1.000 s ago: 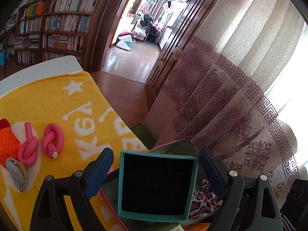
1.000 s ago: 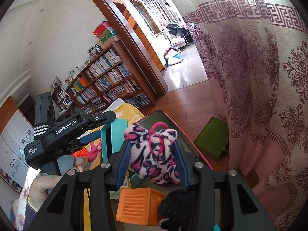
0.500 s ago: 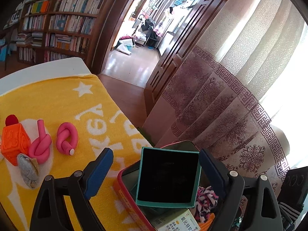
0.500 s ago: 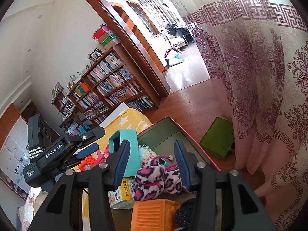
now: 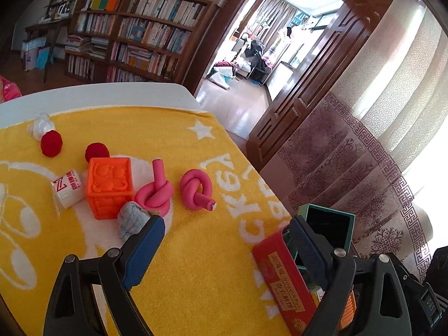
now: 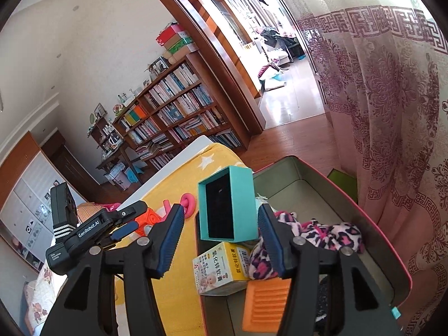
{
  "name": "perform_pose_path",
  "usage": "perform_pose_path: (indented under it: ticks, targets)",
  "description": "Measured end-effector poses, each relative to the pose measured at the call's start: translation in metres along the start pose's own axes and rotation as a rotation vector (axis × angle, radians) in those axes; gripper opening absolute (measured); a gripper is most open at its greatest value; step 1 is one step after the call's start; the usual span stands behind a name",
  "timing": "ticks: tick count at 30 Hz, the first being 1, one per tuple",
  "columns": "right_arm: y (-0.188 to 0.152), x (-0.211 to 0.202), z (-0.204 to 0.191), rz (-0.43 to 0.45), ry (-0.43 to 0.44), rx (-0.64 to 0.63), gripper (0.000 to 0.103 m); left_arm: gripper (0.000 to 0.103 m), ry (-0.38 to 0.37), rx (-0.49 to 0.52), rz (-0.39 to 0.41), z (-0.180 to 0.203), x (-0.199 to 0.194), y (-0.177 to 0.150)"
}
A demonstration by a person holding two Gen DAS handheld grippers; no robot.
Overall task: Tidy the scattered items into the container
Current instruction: 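Open both grippers to drop the plush and teal box into the tin, then withdraw both grippers from the tin toward the remaining items on the bed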
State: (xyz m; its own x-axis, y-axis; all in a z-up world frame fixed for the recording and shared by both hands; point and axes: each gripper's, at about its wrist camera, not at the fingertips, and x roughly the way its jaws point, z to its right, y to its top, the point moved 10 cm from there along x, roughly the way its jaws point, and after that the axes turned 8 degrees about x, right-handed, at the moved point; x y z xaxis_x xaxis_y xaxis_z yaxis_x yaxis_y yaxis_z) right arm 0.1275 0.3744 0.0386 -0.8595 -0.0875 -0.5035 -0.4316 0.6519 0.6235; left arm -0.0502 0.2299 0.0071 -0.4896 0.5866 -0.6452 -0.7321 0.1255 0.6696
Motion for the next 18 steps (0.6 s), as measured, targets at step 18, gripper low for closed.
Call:
perform_pose_path:
  ticks: [18]
  targets:
    - [-0.072,0.071,-0.106,-0.162,0.077,-0.177,0.060,0.092,0.146,-0.153,0.050,-0.138,-0.066,-0.018]
